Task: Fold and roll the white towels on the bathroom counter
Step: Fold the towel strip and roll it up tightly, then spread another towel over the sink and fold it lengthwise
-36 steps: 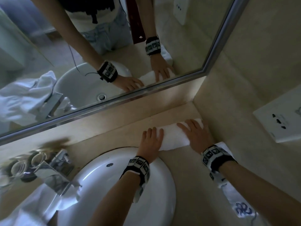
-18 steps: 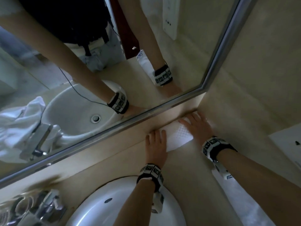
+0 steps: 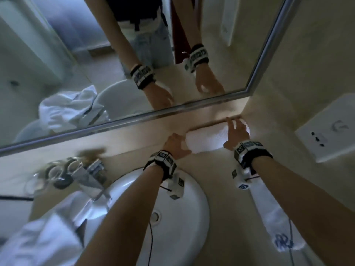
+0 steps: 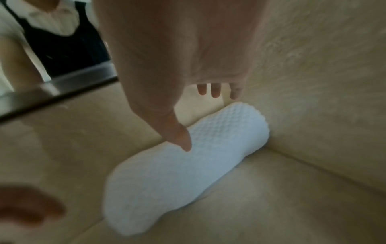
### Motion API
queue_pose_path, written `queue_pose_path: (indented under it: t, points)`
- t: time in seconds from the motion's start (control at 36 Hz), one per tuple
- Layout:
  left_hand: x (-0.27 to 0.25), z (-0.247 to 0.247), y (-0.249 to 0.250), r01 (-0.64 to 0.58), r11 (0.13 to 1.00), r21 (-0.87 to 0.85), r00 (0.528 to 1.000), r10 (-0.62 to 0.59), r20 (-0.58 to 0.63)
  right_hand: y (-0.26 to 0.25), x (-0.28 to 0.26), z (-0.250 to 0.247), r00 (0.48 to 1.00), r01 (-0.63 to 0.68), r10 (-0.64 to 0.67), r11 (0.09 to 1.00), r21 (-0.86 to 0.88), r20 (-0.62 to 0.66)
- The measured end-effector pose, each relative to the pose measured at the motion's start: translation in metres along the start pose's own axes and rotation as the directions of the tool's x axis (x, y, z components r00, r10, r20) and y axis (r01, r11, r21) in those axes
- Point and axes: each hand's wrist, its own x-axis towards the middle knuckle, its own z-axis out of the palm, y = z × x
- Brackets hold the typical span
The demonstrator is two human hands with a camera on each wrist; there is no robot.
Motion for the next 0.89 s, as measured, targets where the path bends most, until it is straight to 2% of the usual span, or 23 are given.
queue_pose_path:
  t: [0.08,0.14,0.22,0.31,0.39,0.44,0.53,0.58,0.67,0.78,0.83,0.89]
  points:
    - [-0.036,-0.003,-0.028,0.086,0.995,-0.052,0.996,-0.084,0.036,-0.028,-0.012,0.005,0.999,-0.01,0.003,0.99,0.137,0.053]
    - [-0.067,-0.003,-0.046,0.136,0.985,-0.11,0.991,-0.133,0.03,-0.051,-0.02,0.013,0.989,-0.009,-0.023,0.977,0.213,0.146]
    - [-0.112,-0.002,-0.077,0.19,0.947,-0.259,0.982,-0.189,0.029,-0.095,-0.041,0.031,0.961,0.044,-0.14,0.93,0.366,0.24]
    - [-0.152,-0.005,-0.117,0.287,0.874,-0.393,0.95,-0.312,0.0,-0.148,-0.073,0.054,0.925,0.127,-0.244,0.922,0.366,0.293]
    - [-0.192,-0.01,-0.159,0.335,0.79,-0.514,0.897,-0.435,-0.084,-0.202,-0.113,0.08,0.86,0.171,-0.325,0.91,0.378,0.393]
    - [-0.22,-0.015,-0.186,0.328,0.765,-0.554,0.883,-0.457,-0.108,-0.233,-0.14,0.099,0.821,0.171,-0.335,0.917,0.36,0.462]
    - [-0.257,-0.019,-0.226,0.294,0.78,-0.552,0.887,-0.439,-0.147,-0.27,-0.174,0.132,0.74,0.142,-0.296,0.946,0.291,0.604]
    - [-0.278,-0.02,-0.254,0.304,0.798,-0.521,0.892,-0.431,-0.14,-0.292,-0.191,0.155,0.719,0.138,-0.289,0.951,0.278,0.632]
    - [-0.303,-0.017,-0.296,0.362,0.835,-0.414,0.881,-0.452,-0.141,-0.321,-0.21,0.183,0.742,0.092,-0.277,0.944,0.317,0.61]
    - [-0.322,-0.005,-0.344,0.494,0.852,-0.17,0.835,-0.52,-0.181,-0.355,-0.227,0.21,0.815,-0.118,-0.224,0.84,0.53,0.535]
    - [-0.326,0.0,-0.356,0.565,0.82,-0.093,0.814,-0.572,-0.102,-0.365,-0.224,0.223,0.847,-0.165,-0.178,0.808,0.566,0.501]
    - [-0.328,0.007,-0.363,0.62,0.778,-0.099,0.784,-0.618,0.051,-0.369,-0.223,0.231,0.874,-0.184,-0.129,0.804,0.566,0.468]
